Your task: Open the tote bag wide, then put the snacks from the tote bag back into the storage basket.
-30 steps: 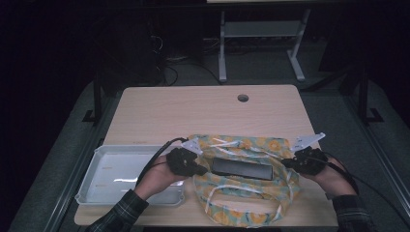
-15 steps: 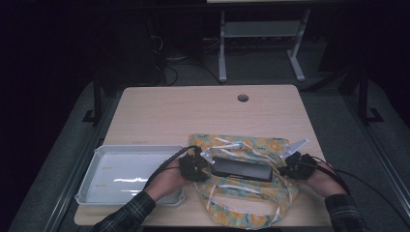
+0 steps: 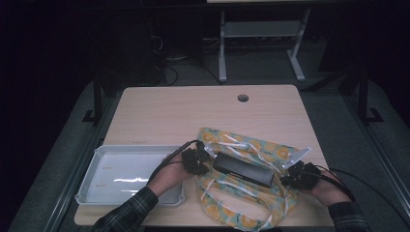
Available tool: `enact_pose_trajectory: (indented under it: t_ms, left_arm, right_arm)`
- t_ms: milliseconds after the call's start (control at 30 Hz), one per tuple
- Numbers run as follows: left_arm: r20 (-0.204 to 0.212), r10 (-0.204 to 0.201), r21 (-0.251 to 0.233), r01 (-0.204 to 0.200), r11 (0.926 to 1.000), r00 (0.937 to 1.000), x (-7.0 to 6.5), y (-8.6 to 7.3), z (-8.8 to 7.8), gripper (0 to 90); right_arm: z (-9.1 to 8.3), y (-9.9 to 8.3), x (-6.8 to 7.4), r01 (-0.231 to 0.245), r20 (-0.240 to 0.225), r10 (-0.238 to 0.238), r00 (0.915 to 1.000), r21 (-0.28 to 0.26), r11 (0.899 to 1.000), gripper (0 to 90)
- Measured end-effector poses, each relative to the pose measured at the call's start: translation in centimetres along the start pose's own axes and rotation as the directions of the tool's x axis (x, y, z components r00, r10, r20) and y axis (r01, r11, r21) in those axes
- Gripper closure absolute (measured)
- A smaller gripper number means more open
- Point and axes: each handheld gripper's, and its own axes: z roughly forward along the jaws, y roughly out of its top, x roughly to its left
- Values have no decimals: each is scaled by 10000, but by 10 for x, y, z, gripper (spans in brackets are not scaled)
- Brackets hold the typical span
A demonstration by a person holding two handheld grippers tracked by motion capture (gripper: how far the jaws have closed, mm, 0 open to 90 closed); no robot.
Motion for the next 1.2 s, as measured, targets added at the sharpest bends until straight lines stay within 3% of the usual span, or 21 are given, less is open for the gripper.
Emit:
enact_pose_trajectory:
  t_ms: [100,233,400,533,733,1000,1200]
  left_arm:
    - [278,-90,-340,100,9994,9996,1,-1,-6,897]
    - [644,-122,-862,177,9961,9979,4,-9,-19,859]
    - [1034,-370,-1492,523,9874,9939,8,-21,-36,781]
    - [1233,-428,-1932,663,9789,9914,9,-26,-47,721]
    - [1331,-425,-2247,719,9718,9902,4,-36,-55,604]
    - [1134,-503,-2621,787,9618,9923,-1,-61,-65,466]
    - [994,-597,-2836,857,9551,9933,-1,-85,-75,423]
  right_arm:
    - [-7,-2,1,-264,-2,264,9997,-174,9995,873]
    - [-23,-4,1,-588,144,601,9981,-800,9951,801]
    - [-44,-3,1,-941,125,981,9951,-1846,9783,684]
    - [-53,4,4,-795,-86,798,9968,-2413,9672,602]
    - [-52,20,13,-466,-228,419,9989,-2770,9597,535]
    - [-39,39,20,-259,-501,125,9987,-2768,9606,472]
    - [-29,57,26,62,-684,-255,9973,-2689,9632,445]
